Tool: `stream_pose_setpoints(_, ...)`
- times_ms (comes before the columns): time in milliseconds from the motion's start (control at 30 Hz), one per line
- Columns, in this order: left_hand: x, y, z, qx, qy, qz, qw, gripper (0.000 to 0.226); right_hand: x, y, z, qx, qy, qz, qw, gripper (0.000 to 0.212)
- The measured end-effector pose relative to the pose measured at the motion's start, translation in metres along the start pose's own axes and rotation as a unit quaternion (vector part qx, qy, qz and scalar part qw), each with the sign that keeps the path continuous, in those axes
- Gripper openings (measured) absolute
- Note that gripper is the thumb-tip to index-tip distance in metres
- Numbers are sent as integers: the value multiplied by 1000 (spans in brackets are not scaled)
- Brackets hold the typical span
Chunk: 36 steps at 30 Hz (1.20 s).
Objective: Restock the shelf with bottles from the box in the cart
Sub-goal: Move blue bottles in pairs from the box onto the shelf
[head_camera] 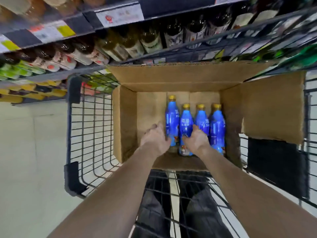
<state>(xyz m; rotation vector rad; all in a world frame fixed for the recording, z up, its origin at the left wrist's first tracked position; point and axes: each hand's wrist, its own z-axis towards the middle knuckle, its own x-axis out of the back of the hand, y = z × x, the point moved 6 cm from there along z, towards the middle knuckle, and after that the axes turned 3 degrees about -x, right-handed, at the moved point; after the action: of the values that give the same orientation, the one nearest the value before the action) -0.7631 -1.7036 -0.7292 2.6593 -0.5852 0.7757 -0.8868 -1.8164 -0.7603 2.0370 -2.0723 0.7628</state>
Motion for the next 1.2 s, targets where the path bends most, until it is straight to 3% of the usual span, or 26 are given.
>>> stream_pose_setpoints(133, -19, -10, 35, 63, 43, -191, 979, 73, -22, 11, 21, -3, 17, 113, 993, 50)
stream_pose_setpoints(333, -35, -22, 79, 63, 63, -302, 949, 94, -28, 15, 34, 8, 30, 197, 980, 59)
stream_pose_setpoints(400, -38, -28, 90, 64, 76, -297, 950, 106, -32, 17, 42, 3, 32, 196, 980, 58)
stream_pose_setpoints(500, -35, -26, 89, 69, 73, -305, 947, 82, -32, 21, 48, -2, 51, 190, 980, 53)
stream_pose_setpoints(567, -37, -29, 90, 68, 71, -315, 944, 77, -33, 21, 49, -8, 61, 186, 981, 57)
stream_pose_setpoints(667, -37, -31, 91, 53, 51, -274, 959, 60, -39, 14, 49, -26, 65, 182, 981, 66)
stream_pose_setpoints(733, -34, -33, 90, 52, 38, -261, 963, 53, -41, 8, 49, -52, 49, 176, 982, 61)
stream_pose_setpoints(967, -28, -49, 57, 31, 78, -295, 952, 51, -53, 4, 38, -38, 68, 257, 963, 67)
stream_pose_setpoints(1067, -27, -52, 38, 20, 89, -280, 956, 68, -49, 7, 25, -28, 91, 263, 960, 71)
stream_pose_setpoints(1200, -11, -58, 7, 2, 94, -261, 961, 63, -36, 2, -10, -20, 108, 260, 959, 80)
